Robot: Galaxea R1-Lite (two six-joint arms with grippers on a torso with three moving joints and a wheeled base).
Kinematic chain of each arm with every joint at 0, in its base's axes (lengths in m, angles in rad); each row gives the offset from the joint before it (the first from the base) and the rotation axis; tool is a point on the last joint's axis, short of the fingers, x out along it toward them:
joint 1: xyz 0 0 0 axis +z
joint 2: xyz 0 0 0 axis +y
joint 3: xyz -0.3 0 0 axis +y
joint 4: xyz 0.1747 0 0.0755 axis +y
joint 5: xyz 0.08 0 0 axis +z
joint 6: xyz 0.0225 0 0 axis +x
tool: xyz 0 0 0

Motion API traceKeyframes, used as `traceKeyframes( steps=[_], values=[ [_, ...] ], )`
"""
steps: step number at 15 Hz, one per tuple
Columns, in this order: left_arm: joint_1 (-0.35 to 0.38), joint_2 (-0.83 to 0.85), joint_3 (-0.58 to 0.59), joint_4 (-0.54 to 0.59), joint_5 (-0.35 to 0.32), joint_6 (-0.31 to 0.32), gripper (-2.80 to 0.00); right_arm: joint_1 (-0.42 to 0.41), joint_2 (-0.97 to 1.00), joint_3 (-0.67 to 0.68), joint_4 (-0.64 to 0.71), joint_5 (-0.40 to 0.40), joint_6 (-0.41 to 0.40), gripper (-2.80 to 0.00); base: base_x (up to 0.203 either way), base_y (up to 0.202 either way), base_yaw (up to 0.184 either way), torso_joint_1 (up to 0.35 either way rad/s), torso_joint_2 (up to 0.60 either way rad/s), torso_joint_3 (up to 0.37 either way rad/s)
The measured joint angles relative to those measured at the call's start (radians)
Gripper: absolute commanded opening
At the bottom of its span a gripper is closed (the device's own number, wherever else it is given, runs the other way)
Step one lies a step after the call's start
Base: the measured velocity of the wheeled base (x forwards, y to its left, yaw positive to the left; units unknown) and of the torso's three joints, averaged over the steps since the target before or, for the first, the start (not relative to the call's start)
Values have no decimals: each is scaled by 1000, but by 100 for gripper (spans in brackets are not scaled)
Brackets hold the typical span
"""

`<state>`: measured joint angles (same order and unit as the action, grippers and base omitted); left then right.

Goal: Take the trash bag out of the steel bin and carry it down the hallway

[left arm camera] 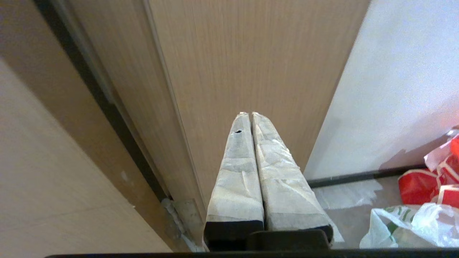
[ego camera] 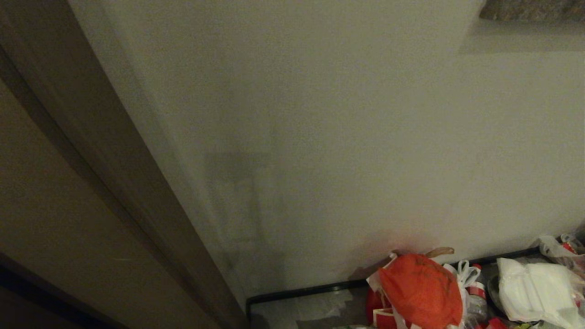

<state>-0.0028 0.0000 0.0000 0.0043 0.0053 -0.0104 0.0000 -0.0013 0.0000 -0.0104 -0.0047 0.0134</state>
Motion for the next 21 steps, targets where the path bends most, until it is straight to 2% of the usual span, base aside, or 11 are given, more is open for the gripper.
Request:
traceKeyframes(
  steps=[8,21],
  values=[
    [0,0,0,0,0,0,-280,0,0,0,0,0,-1,-280,0,0,0,2,3,200],
    [0,0,0,0,0,3,-280,0,0,0,-1,0,0,-280,0,0,0,2,0,24]
  ],
)
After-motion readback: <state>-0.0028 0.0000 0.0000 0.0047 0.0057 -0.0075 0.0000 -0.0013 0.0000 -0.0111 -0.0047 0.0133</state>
